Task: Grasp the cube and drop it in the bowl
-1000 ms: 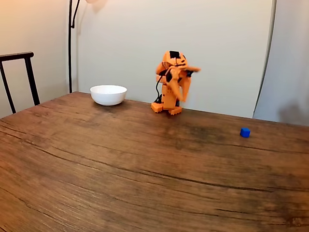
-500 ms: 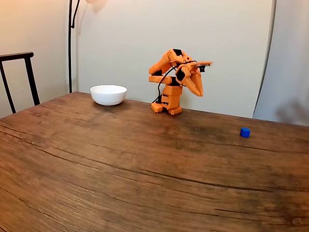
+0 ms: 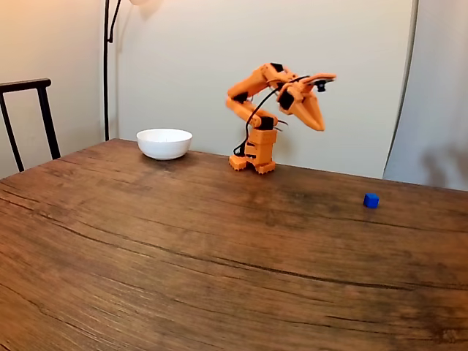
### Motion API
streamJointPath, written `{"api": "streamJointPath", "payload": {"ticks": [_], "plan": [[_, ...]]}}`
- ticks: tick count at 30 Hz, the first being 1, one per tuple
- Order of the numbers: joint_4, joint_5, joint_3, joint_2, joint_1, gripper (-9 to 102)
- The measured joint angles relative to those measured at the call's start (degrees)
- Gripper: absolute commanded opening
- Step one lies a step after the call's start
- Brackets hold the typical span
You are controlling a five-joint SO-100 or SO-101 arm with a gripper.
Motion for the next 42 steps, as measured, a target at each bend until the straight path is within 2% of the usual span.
{"api": "streamJointPath", "payload": {"ticks": [13,27,39,42], "plan": [[-0.5,0.6,-14.9,-27.3,-7.1,0],[-0.7,10.4,-35.6,-56.2,-11.3,0],[1.4,20.3,-36.9,-63.3,-20.3,0],[2.1,21.4,-36.9,-64.7,-22.7,5]]}}
